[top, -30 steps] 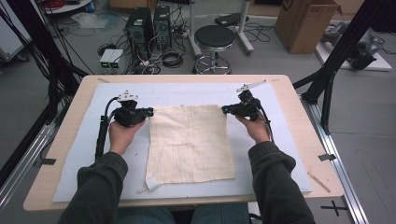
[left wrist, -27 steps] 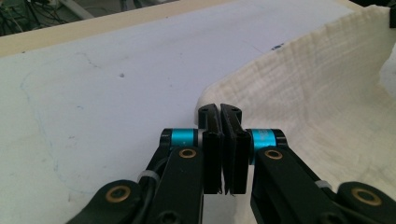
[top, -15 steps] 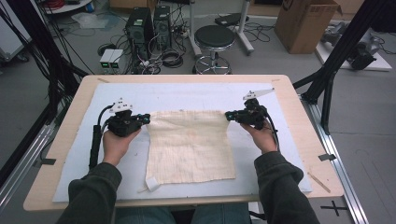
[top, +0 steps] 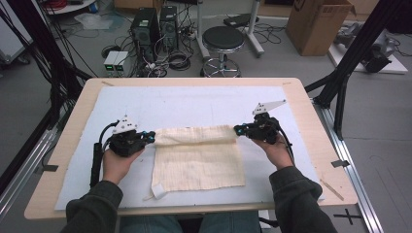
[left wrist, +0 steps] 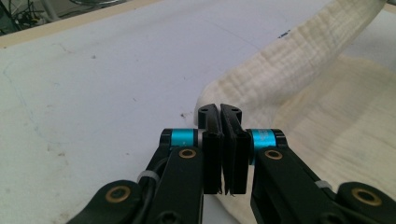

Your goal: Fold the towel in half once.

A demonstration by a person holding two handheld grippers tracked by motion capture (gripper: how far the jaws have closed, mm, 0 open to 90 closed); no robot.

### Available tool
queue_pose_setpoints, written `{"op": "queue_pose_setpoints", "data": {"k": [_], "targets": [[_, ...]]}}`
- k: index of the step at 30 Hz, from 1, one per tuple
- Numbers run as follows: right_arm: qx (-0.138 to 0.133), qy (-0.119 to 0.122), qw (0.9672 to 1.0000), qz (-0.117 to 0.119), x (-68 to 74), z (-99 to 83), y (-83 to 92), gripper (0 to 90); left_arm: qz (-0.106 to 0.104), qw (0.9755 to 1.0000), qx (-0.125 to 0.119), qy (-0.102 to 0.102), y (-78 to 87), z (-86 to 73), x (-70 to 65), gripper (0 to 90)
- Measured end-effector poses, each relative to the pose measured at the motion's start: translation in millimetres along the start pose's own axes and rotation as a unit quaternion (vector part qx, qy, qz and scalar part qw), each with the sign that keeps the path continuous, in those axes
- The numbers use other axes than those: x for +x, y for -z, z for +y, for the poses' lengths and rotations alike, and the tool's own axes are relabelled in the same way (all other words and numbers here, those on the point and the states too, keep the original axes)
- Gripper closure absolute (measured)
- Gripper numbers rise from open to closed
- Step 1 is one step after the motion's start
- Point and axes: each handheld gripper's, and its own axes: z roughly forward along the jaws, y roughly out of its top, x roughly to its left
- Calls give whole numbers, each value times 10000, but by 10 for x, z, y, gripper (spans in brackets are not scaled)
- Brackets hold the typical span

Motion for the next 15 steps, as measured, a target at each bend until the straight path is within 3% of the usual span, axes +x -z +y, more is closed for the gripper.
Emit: {"op": "queue_pose_setpoints", "data": {"k": [8, 11, 15], "targets": [[-4, 7, 9999, 169, 119, -218, -10, 859, -166, 9998, 100, -39, 64, -183, -94, 868], [124, 79, 9997, 173, 171, -334, -38, 859, -346, 9994, 28, 85, 83, -249, -118, 867], [152, 23, 9996, 217, 209, -478, -40, 859, -409, 9990, 155, -10, 102, -300, -161, 867]]}}
